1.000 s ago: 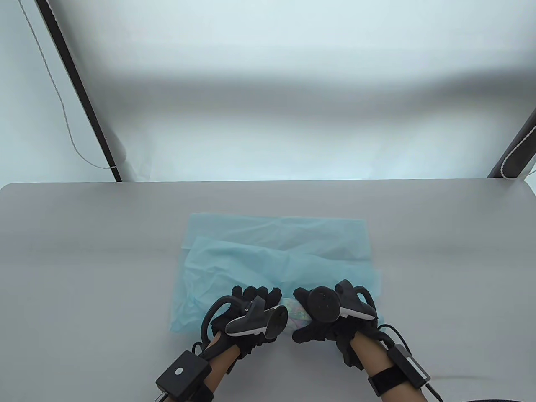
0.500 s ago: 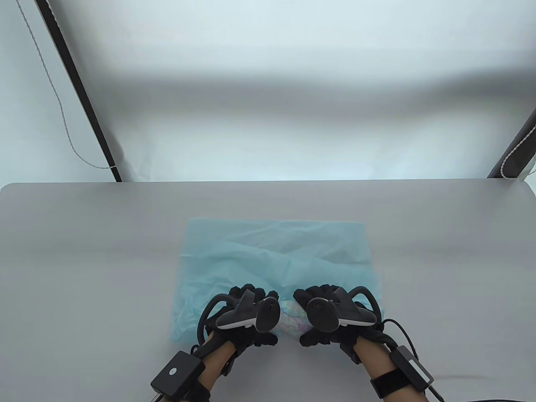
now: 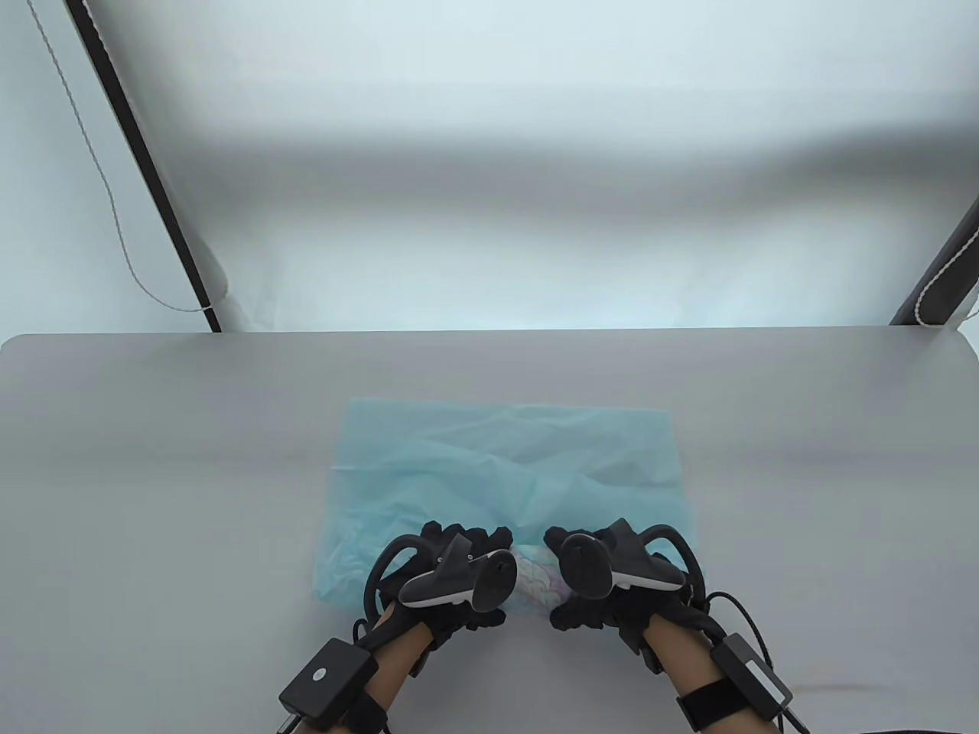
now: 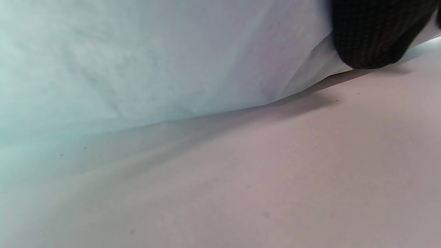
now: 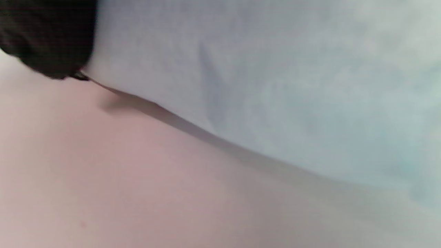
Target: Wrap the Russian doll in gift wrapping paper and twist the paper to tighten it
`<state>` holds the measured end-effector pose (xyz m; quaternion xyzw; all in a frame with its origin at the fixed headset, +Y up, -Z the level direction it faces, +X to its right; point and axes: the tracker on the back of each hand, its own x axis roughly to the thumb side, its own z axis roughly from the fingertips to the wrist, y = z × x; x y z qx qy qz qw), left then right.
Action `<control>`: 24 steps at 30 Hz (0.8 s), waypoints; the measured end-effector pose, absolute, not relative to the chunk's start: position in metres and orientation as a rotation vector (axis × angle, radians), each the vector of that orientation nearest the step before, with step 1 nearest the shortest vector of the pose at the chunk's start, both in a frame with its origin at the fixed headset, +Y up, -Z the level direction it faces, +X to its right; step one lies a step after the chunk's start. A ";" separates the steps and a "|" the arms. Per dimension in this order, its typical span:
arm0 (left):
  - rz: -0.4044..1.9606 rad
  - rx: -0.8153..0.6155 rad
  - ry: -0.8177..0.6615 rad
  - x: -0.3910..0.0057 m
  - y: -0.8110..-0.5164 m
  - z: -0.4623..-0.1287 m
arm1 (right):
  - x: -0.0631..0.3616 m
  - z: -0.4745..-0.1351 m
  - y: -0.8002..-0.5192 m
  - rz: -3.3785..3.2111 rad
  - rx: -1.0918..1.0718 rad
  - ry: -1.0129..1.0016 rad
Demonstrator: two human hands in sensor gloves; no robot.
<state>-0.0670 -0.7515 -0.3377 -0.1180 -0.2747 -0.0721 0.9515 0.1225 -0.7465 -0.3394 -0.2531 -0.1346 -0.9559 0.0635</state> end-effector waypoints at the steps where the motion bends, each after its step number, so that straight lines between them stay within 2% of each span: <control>1: -0.147 -0.249 -0.559 -0.068 -0.750 -0.338 | 0.121 -0.339 -0.748 -2.862 -0.762 -0.379; 6: -0.083 -0.331 -0.563 -0.074 -0.751 -0.343 | 0.119 -0.339 -0.748 -2.857 -0.800 -0.372; 10: -0.087 -0.398 -0.528 -0.076 -0.755 -0.341 | 0.123 -0.340 -0.747 -2.909 -0.848 -0.258; 19: -0.226 -0.316 -0.537 -0.069 -0.755 -0.333 | 0.135 -0.347 -0.745 -3.052 -0.804 -0.307; 24: -0.163 -0.247 -0.545 -0.074 -0.754 -0.339 | 0.137 -0.348 -0.746 -3.061 -0.829 -0.354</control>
